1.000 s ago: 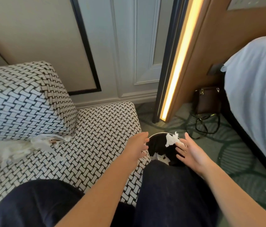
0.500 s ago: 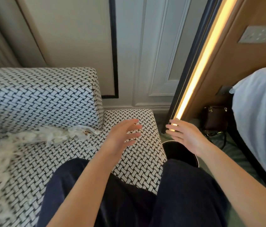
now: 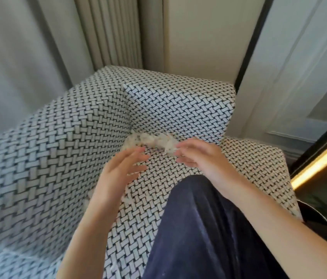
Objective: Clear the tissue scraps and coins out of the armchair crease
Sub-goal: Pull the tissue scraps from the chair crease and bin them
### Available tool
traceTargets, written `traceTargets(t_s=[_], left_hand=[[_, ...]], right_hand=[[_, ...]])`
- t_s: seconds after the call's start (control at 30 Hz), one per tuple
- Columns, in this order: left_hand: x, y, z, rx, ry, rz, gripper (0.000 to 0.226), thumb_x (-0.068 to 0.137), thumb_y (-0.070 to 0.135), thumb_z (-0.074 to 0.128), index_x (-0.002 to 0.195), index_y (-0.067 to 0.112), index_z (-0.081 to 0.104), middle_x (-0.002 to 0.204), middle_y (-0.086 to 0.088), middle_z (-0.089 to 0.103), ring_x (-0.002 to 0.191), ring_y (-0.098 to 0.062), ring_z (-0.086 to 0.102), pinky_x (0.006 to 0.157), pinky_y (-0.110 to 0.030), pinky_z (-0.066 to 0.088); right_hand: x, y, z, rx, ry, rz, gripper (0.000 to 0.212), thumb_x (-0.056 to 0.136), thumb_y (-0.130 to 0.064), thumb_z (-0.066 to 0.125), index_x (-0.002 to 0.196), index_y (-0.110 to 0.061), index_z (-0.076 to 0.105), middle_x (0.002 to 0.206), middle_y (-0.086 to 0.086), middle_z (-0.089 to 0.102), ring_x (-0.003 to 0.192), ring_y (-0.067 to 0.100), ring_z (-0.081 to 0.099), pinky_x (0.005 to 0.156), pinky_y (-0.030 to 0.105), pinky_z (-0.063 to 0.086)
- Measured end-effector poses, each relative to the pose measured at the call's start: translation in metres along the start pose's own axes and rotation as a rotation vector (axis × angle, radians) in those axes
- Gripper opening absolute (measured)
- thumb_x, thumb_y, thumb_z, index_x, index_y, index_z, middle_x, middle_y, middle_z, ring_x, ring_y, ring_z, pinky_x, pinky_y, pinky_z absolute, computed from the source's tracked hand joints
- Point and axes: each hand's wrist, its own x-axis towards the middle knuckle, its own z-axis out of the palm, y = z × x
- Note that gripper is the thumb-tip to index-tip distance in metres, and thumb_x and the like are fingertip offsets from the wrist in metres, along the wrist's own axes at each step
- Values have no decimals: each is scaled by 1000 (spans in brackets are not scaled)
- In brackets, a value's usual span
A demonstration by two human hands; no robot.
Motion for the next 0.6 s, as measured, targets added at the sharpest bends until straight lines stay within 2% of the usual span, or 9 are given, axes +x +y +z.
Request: traceTargets(t_s=[0.1, 0.2, 0.27, 0.33, 0.37, 0.4, 0.47, 0.53, 0.6], left_hand=[[-14, -25, -43, 43, 157, -79, 19, 89, 34, 57, 105, 29, 66, 99, 7, 71, 96, -13, 65, 97, -42, 45], [-32, -56, -78, 21, 289, -204, 12, 86, 30, 62, 97, 29, 68, 92, 6, 72, 92, -14, 66, 93, -38, 47], [-38, -75, -89, 7, 357, -276, 8, 84, 32, 65, 89, 29, 70, 93, 6, 71, 94, -17, 65, 93, -41, 47], [-41, -97, -97, -25, 442, -337, 4, 84, 33, 66, 82, 30, 70, 91, 8, 71, 97, -19, 65, 90, -39, 47], [-41, -108, -99, -35, 489, -361, 2, 81, 33, 68, 81, 31, 68, 92, 7, 71, 98, -21, 64, 88, -38, 47], [-41, -116, -96, -22, 511, -378, 8, 78, 34, 68, 85, 32, 67, 99, 4, 70, 99, -22, 63, 87, -38, 47], [-42, -132, -88, 53, 491, -417, 33, 83, 30, 66, 115, 24, 60, 124, -5, 60, 113, -26, 55, 94, -39, 43], [-43, -141, -76, 146, 444, -448, 55, 91, 27, 59, 141, 17, 38, 142, -5, 45, 130, -26, 42, 105, -40, 35], [-40, -147, -65, 196, 436, -432, 59, 93, 26, 54, 146, 17, 29, 148, -2, 38, 136, -24, 35, 109, -38, 30]], right_hand=[[6, 19, 55, -57, -77, -18, 13, 93, -23, 56, 98, -27, 67, 97, -9, 71, 94, 4, 65, 91, 23, 48], [6, 47, 108, -124, -166, -23, 13, 93, -27, 56, 100, -26, 66, 100, -17, 66, 93, -10, 59, 83, 9, 42], [2, 69, 131, -173, -159, -51, 16, 93, -26, 56, 105, -21, 66, 99, -21, 63, 90, -17, 55, 79, 3, 40], [-3, 88, 150, -216, -152, -85, 16, 93, -23, 56, 106, -19, 66, 99, -22, 60, 90, -21, 52, 86, 5, 41], [-5, 97, 158, -238, -168, -97, 17, 93, -21, 56, 107, -19, 66, 100, -24, 58, 94, -19, 52, 93, 10, 42], [-7, 103, 163, -280, -196, -115, 19, 93, -20, 57, 110, -20, 65, 102, -27, 54, 99, -15, 50, 99, 16, 40], [-8, 115, 174, -378, -329, -139, 25, 93, -26, 57, 117, -26, 62, 107, -33, 49, 112, -5, 44, 106, 24, 33], [-9, 125, 180, -468, -472, -186, 33, 92, -36, 53, 125, -38, 55, 123, -24, 51, 124, 6, 39, 110, 34, 30], [-8, 134, 179, -570, -604, -166, 44, 94, -35, 50, 137, -45, 40, 146, -11, 36, 137, 14, 23, 117, 40, 18]])
